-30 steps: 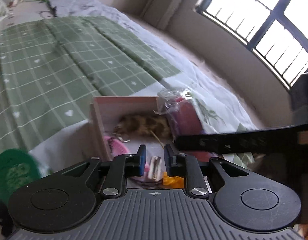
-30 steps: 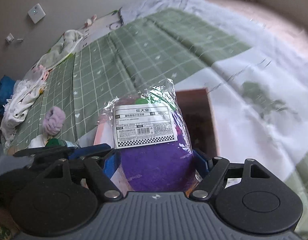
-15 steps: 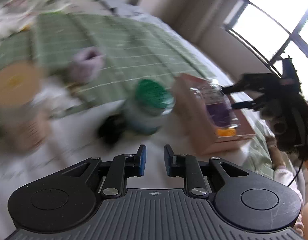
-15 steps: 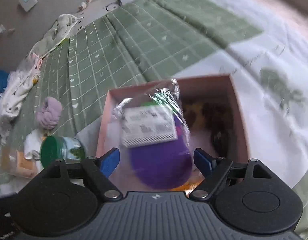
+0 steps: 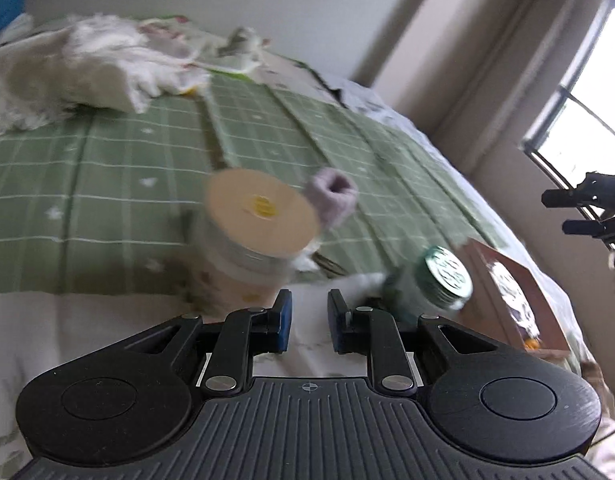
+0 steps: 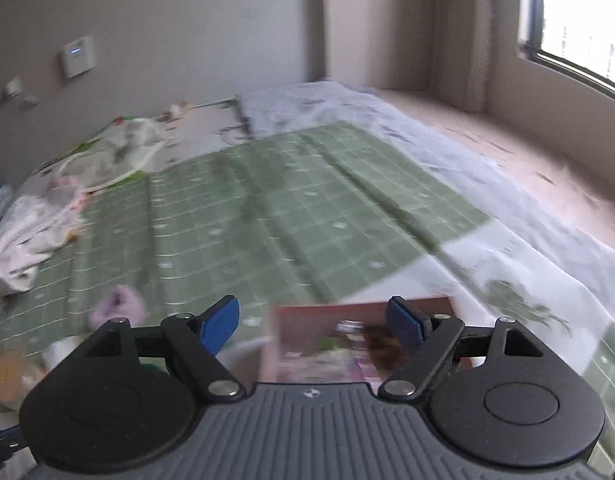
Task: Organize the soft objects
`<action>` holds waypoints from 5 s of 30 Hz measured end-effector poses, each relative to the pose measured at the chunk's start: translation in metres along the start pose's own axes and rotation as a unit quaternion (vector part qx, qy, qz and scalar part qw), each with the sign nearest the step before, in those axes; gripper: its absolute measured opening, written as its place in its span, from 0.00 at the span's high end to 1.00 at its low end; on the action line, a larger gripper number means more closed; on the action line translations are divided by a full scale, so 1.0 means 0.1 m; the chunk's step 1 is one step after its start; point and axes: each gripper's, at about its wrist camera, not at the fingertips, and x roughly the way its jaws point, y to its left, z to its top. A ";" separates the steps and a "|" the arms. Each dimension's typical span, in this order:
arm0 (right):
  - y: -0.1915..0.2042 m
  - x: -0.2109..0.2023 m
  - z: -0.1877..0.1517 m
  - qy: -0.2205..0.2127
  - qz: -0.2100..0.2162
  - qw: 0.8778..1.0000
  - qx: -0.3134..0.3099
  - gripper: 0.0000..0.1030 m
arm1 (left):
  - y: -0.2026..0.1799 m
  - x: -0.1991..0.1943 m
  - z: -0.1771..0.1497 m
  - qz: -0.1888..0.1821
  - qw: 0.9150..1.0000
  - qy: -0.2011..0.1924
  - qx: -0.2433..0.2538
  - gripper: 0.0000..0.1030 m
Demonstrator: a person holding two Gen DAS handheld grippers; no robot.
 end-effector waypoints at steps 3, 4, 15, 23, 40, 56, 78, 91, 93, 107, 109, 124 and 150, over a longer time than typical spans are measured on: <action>0.55 0.15 0.08 0.048 0.059 0.997 -0.026 0.21 | 0.18 -0.07 0.13 -0.015 0.999 -0.007 -0.046 0.80; 0.76 0.23 0.08 0.067 0.076 0.994 -0.031 0.21 | 0.22 -0.11 0.16 -0.021 0.998 -0.015 -0.055 0.79; 2.00 1.48 -0.15 0.204 0.115 0.972 -0.027 0.26 | 0.80 -0.35 0.43 -0.025 0.984 -0.105 -0.141 0.79; 2.05 2.16 -0.36 0.277 0.108 0.955 0.022 0.29 | 1.09 -0.15 0.44 -0.019 0.977 -0.080 -0.197 0.79; 1.75 0.57 -1.11 0.248 0.176 0.947 -0.100 0.82 | 0.88 0.10 0.13 0.015 0.982 0.102 -0.155 0.79; 0.95 -0.21 -2.27 0.093 0.048 0.988 -0.109 0.37 | -0.08 0.30 -0.46 0.143 0.985 0.066 0.073 0.77; 1.00 0.02 -2.45 0.120 0.052 0.985 -0.115 0.02 | -0.50 0.34 -0.42 0.145 0.979 0.044 0.134 0.75; 1.02 0.03 -2.47 0.119 0.050 0.985 -0.118 0.00 | -0.83 0.41 -0.30 -0.018 0.990 0.097 0.099 0.75; 1.02 0.02 -2.47 0.119 0.050 0.985 -0.119 0.00 | -0.95 0.41 -0.11 -0.005 0.988 0.069 0.142 0.75; 1.05 0.03 -2.47 0.124 0.043 0.983 -0.127 0.00 | -1.12 2.11 1.14 0.098 0.949 0.205 0.220 0.74; 1.06 0.04 -2.47 0.125 0.041 0.983 -0.130 0.00 | -1.08 2.34 1.05 0.121 0.937 0.231 0.234 0.74; 1.05 0.07 -2.46 0.127 0.047 0.983 -0.122 0.00 | -1.02 1.02 1.19 -0.008 0.975 0.150 0.162 0.84; 2.54 -0.03 -2.35 -0.012 0.009 0.938 -0.347 0.41 | 0.87 -0.50 -0.08 -0.056 0.986 0.066 -0.141 0.83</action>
